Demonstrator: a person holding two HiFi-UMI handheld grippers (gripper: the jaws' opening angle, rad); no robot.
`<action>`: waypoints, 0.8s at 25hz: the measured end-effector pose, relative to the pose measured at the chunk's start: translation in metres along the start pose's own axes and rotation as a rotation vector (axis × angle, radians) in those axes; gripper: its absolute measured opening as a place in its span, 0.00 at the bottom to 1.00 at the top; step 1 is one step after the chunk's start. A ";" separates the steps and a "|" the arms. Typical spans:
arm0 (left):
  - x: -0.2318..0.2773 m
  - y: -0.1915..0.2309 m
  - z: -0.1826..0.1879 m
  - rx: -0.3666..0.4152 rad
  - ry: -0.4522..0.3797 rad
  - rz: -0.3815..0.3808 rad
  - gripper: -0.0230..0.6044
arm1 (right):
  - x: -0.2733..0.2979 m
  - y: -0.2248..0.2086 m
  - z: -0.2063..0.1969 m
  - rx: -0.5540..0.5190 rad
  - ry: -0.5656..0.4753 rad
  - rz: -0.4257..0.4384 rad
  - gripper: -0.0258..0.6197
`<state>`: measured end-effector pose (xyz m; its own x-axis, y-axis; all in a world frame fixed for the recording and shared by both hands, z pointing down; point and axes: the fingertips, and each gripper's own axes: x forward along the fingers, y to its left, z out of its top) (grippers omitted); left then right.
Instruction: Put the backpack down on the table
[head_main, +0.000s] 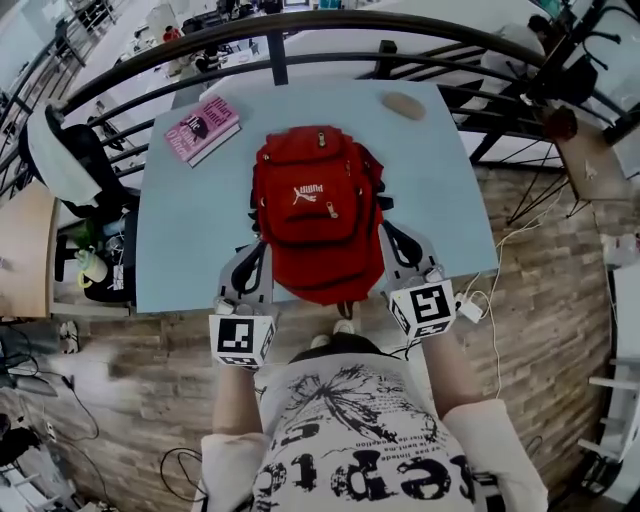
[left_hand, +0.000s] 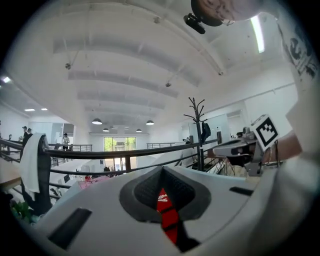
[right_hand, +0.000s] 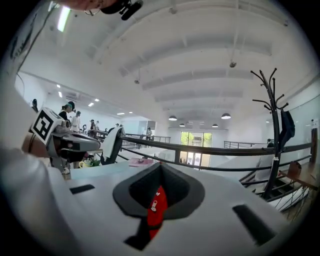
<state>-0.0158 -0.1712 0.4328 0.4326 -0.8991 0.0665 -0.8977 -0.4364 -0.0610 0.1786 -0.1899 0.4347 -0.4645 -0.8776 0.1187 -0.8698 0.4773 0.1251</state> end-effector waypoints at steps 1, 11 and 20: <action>-0.001 0.002 0.010 0.010 -0.007 0.004 0.05 | 0.000 0.005 0.010 0.004 -0.022 0.009 0.03; -0.018 0.009 0.046 0.037 -0.079 -0.009 0.05 | 0.000 0.037 0.045 -0.036 -0.108 0.017 0.03; -0.027 0.021 0.071 0.029 -0.100 0.017 0.05 | 0.004 0.046 0.062 -0.054 -0.137 0.001 0.03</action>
<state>-0.0406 -0.1585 0.3589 0.4246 -0.9047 -0.0345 -0.9029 -0.4203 -0.0905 0.1267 -0.1747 0.3801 -0.4867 -0.8734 -0.0162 -0.8610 0.4765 0.1779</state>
